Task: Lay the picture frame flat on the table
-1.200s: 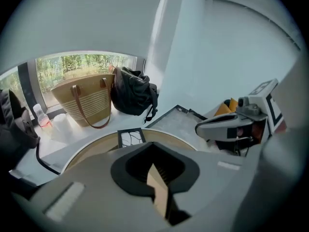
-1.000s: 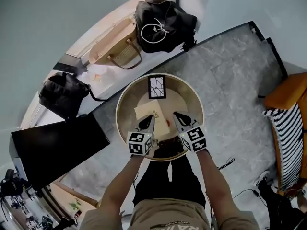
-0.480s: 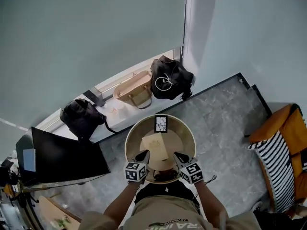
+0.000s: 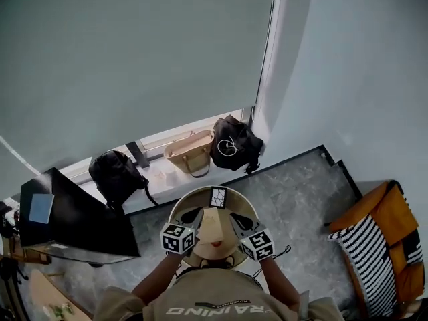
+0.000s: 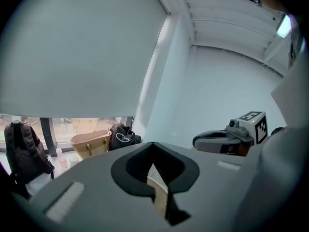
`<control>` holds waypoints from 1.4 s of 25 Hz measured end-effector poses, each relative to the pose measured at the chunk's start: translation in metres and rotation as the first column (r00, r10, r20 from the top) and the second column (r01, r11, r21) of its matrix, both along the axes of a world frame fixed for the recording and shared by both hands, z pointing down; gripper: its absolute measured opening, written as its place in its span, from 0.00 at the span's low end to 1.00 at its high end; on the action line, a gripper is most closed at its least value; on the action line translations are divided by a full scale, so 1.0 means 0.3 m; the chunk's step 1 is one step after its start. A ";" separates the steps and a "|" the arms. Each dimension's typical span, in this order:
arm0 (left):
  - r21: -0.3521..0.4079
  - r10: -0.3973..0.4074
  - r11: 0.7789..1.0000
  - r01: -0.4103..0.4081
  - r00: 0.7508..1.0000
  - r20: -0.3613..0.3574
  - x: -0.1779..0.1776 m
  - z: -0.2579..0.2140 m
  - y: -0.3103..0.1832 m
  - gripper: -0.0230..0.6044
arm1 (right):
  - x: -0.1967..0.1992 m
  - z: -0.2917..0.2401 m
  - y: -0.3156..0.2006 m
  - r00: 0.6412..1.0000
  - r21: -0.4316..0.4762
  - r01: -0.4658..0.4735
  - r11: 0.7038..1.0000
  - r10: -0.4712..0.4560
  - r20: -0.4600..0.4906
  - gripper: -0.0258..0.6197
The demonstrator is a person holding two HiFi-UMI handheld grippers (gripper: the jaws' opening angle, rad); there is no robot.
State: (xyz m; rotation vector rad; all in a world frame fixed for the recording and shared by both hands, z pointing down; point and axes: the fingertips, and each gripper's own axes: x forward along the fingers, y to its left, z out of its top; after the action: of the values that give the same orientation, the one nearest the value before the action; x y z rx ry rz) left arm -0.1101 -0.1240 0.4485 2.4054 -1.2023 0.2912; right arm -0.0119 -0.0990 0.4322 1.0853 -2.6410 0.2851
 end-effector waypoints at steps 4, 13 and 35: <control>0.104 0.017 0.994 -0.014 0.999 -0.032 0.003 -0.149 -0.026 0.05 | -0.028 -0.124 -0.024 0.999 0.086 0.000 0.996 -0.003 0.036 0.05; 0.238 0.001 0.971 0.011 0.999 -0.052 -0.012 -0.407 -0.145 0.05 | -0.006 -0.422 -0.127 0.995 0.209 -0.052 0.976 0.033 0.093 0.05; 0.181 -0.098 0.977 0.110 0.992 -0.077 -0.156 -0.358 -0.157 0.05 | -0.025 -0.386 -0.160 0.995 0.167 -0.086 0.982 0.078 0.056 0.05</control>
State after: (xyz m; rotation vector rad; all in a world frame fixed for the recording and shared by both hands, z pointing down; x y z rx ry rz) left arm -0.1570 -0.1713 0.3411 2.4742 -1.3725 0.0673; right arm -0.0193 -0.1470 0.3164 1.2576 -2.7085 0.1053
